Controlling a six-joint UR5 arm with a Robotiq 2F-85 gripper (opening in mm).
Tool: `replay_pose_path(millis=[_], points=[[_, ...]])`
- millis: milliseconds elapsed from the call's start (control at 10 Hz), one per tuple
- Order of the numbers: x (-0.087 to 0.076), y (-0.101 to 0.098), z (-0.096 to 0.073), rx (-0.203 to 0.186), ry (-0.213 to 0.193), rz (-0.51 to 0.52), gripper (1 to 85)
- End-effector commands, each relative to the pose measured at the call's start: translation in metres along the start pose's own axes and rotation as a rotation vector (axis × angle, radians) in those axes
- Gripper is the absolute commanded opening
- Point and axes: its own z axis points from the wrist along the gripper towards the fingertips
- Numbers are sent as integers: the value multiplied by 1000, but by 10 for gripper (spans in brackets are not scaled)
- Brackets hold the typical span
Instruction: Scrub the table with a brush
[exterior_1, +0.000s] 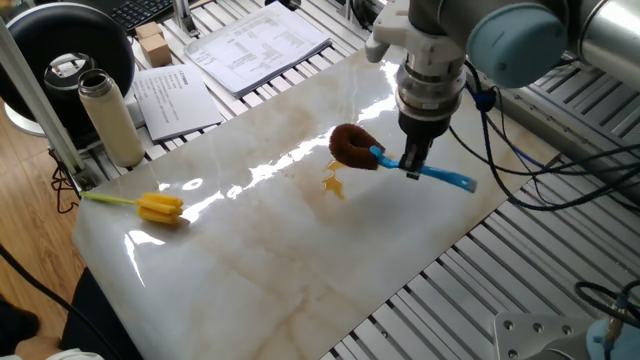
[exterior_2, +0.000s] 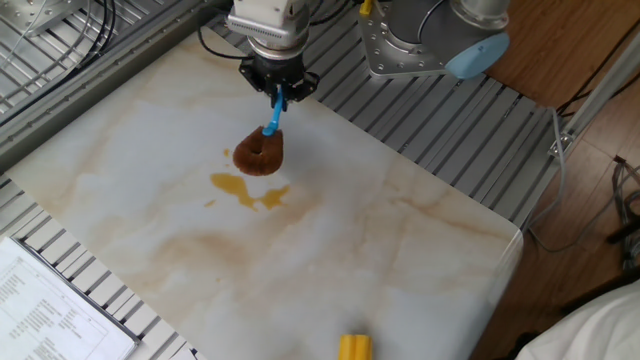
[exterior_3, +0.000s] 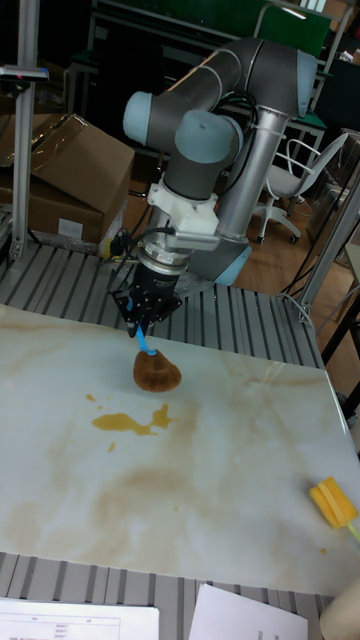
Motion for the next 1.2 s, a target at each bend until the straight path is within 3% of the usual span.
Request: replay_pose_path(millis=[0, 100, 200, 300, 400, 500, 700, 800, 1100], points=[[-32, 4, 53, -19, -32, 26, 13], [-33, 3, 65, -17, -23, 21, 13], [-25, -2, 64, 0, 4, 21, 13], [-11, 0, 52, -4, 45, 29, 13], [7, -9, 50, 28, 115, 11, 13], [12, -12, 49, 42, 132, 7, 13], [6, -4, 51, 11, 117, 16, 13], [-6, 3, 58, -9, 108, -1, 13], [-5, -32, 54, -9, 109, -97, 13]])
